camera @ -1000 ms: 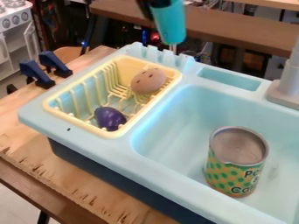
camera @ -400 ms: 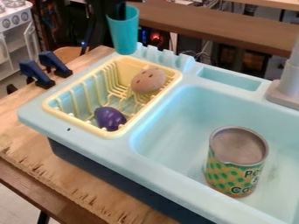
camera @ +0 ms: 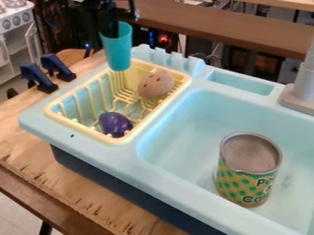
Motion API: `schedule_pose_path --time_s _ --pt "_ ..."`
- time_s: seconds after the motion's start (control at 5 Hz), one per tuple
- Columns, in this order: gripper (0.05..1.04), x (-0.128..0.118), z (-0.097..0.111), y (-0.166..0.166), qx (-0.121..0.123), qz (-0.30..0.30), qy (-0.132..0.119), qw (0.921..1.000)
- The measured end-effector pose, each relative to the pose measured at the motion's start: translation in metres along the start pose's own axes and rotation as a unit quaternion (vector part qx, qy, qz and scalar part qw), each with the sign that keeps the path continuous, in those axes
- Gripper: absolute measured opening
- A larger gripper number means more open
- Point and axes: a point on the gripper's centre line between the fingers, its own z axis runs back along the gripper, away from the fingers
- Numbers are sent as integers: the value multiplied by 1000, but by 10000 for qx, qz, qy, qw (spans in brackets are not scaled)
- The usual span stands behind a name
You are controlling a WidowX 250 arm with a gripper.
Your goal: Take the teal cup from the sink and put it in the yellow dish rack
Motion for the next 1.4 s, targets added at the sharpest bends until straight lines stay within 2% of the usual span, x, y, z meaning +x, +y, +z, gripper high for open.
schedule_pose_path --time_s 0.2,0.4,0.8,1.0,1.2,1.4 --pt "122 2 -9 9 -21 110 -90 9999" --pt "122 11 -29 16 -98 256 -209 9994" --pt "122 16 -54 14 -304 568 -358 9973" --pt "134 17 -60 13 -364 729 -236 9964" --pt "175 18 -61 13 -474 827 -82 9954" --pt "398 21 -59 11 -530 847 -102 9949"
